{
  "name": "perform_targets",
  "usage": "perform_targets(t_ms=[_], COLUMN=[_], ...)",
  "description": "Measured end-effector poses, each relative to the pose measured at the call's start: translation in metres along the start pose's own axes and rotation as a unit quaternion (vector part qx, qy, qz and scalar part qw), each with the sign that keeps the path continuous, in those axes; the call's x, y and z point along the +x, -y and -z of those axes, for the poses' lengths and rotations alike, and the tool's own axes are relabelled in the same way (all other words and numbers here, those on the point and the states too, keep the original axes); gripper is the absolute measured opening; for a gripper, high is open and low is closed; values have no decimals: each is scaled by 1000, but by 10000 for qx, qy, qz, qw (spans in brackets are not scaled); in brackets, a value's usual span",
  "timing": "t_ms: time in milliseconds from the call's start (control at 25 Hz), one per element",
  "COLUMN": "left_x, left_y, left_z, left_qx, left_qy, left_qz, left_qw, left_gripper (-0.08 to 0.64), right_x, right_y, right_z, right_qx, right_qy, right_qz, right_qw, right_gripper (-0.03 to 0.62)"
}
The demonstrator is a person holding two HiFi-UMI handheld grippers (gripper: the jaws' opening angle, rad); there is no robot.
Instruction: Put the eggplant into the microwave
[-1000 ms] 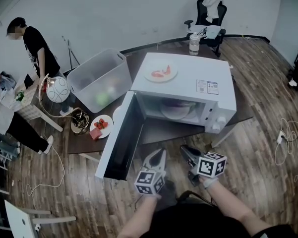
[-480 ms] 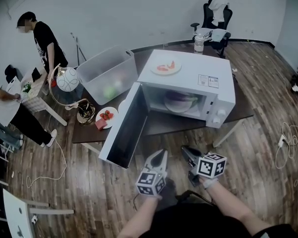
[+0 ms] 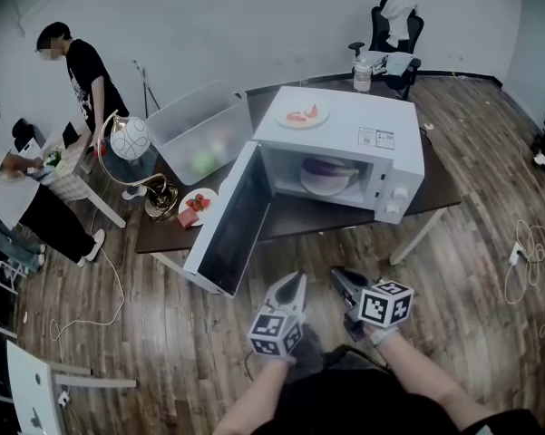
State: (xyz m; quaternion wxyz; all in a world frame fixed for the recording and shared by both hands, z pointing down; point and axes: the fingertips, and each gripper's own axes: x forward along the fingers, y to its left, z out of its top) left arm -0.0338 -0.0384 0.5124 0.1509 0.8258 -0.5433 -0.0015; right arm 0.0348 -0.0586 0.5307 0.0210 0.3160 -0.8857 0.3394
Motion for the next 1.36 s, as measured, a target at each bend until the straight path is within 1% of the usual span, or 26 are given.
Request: perform_targets(t_ms=[160, 240, 400, 600, 720, 840, 1080, 1200, 1360], left_x=[-3, -3, -9, -32, -45, -58, -83, -99, -125], left_y=[8, 11, 18, 32, 32, 24, 21, 26, 32], left_z=[-3, -2, -4, -5, 0, 4, 4, 11, 27], left_qx=[104, 154, 93, 47, 96, 58, 49, 33, -118], left_qy=[-14, -48, -68, -139, -245, -313, -284, -332, -414], left_qz=[120, 188, 356, 591, 685, 638, 645, 697, 674], left_qw=[9999, 9997, 9993, 9981, 9973, 9975, 9975, 9970, 9968], left_gripper=[0, 0, 2, 1, 2, 1, 2, 0, 0], right_x=[-10, -14, -25, -40, -43, -43, -49, -54, -65], right_y=[-6, -7, -10, -21, -31, -42, -63, -74, -91], right_z=[-6, -7, -8, -2, 8, 22, 38, 49, 77], right_qx=[-370, -444, -315, -181, -141, -150, -245, -229, -190], right_qy=[209, 305, 526, 689, 707, 652, 599, 589, 409], right_qz=[79, 141, 285, 435, 490, 527, 617, 655, 708], right_qw=[9991, 9984, 9977, 9965, 9962, 9964, 9960, 9958, 9965], right_gripper=[-2, -2, -2, -2, -2, -2, -2, -2, -2])
